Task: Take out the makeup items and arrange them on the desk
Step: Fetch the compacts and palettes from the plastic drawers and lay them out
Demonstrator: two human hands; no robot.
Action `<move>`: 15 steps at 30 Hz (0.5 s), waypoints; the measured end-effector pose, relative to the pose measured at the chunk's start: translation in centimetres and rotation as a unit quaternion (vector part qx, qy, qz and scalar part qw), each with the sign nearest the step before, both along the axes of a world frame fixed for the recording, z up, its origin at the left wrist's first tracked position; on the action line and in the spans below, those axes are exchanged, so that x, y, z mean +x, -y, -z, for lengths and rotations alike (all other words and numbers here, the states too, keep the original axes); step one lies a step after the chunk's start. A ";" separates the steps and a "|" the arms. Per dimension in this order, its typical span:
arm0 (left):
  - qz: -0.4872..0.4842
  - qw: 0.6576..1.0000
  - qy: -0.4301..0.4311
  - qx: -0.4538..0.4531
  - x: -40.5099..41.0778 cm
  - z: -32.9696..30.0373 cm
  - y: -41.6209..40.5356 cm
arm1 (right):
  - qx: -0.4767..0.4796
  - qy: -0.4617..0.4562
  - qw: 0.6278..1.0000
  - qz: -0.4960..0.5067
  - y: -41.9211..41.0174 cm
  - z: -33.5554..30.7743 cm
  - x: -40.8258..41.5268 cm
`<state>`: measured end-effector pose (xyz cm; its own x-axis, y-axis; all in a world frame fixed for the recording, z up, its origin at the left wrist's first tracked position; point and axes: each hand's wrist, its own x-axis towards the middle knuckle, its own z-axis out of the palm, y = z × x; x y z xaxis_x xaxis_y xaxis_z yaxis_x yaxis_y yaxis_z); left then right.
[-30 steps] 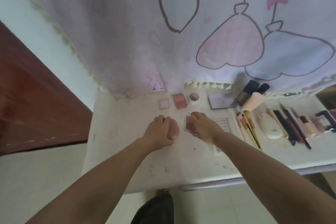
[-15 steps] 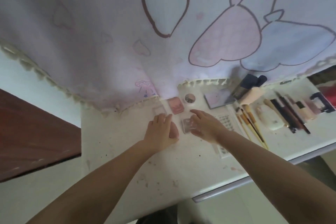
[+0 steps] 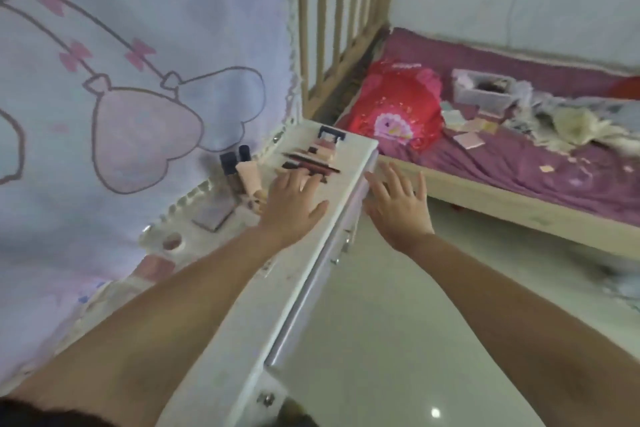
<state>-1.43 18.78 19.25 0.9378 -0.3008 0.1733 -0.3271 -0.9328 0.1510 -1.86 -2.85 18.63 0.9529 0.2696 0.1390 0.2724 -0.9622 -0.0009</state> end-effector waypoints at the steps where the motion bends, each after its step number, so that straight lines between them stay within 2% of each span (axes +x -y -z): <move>1: 0.033 0.999 -0.004 0.010 -0.1 -0.1 3.2 | 0.004 -0.006 0.999 0.038 3.3 -0.2 -1.7; 4: 0.122 0.992 -0.019 0.008 -2.7 0.0 13.7 | 0.019 -0.008 0.991 0.136 13.2 0.0 -8.7; 8: 0.236 0.971 -0.029 0.005 -10.6 0.9 27.9 | 0.031 -0.044 0.964 0.262 25.2 1.4 -21.8; 11: 0.331 0.942 -0.042 0.042 -18.1 2.2 38.1 | 0.038 -0.078 0.930 0.358 32.4 2.8 -33.0; 15: 0.432 0.896 -0.062 0.084 -28.3 3.5 50.1 | 0.051 -0.095 0.866 0.487 39.9 4.3 -47.1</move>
<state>-29.76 -31.36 15.77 0.3513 -0.9357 -0.0320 -0.9283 -0.3526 0.1184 -48.97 -42.71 14.32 0.7291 -0.6808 -0.0707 -0.6843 -0.7271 -0.0558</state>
